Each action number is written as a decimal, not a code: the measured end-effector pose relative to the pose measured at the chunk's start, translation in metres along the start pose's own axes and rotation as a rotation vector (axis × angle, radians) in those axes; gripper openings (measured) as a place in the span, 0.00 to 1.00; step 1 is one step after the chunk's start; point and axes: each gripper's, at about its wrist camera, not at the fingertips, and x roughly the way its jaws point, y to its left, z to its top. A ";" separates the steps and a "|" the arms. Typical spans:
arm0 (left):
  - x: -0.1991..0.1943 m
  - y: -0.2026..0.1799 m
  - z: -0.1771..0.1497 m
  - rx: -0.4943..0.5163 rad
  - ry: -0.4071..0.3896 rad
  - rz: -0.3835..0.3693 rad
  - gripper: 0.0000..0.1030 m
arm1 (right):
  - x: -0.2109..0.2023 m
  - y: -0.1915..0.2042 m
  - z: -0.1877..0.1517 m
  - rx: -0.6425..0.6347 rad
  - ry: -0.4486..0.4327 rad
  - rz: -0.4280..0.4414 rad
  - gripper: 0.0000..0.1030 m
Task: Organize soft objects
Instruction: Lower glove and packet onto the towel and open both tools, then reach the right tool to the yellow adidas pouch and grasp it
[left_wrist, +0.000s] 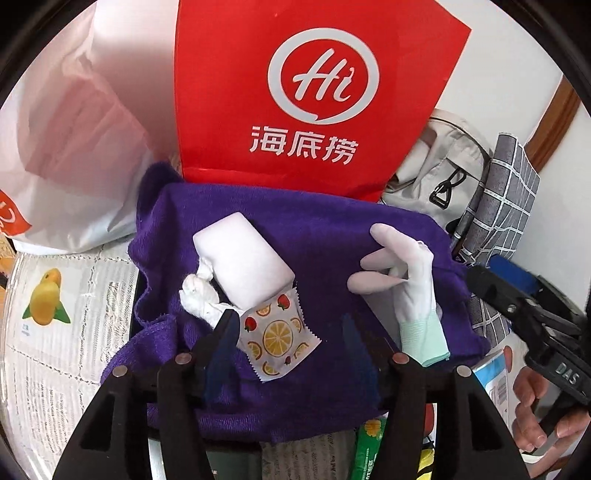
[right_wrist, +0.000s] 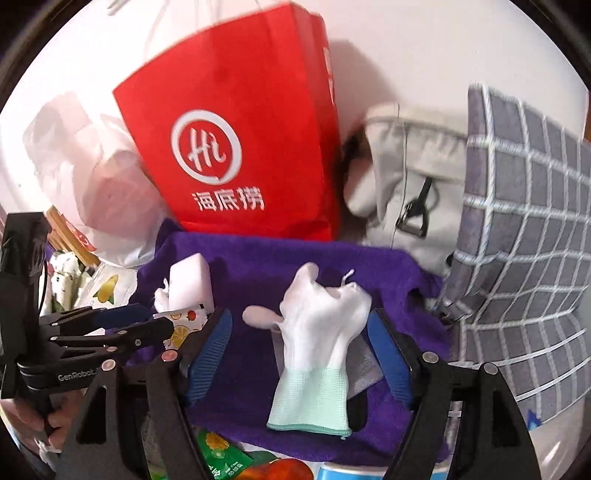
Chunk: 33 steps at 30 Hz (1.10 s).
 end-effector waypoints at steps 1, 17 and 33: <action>-0.003 0.001 0.000 0.001 -0.005 0.004 0.55 | -0.006 0.003 0.000 -0.007 -0.022 -0.009 0.73; -0.074 0.006 0.003 -0.024 -0.150 -0.090 0.55 | -0.064 0.032 -0.075 0.028 0.047 -0.032 0.73; -0.140 0.001 0.000 0.007 -0.259 -0.147 0.55 | -0.075 0.074 -0.182 0.206 0.179 -0.044 0.73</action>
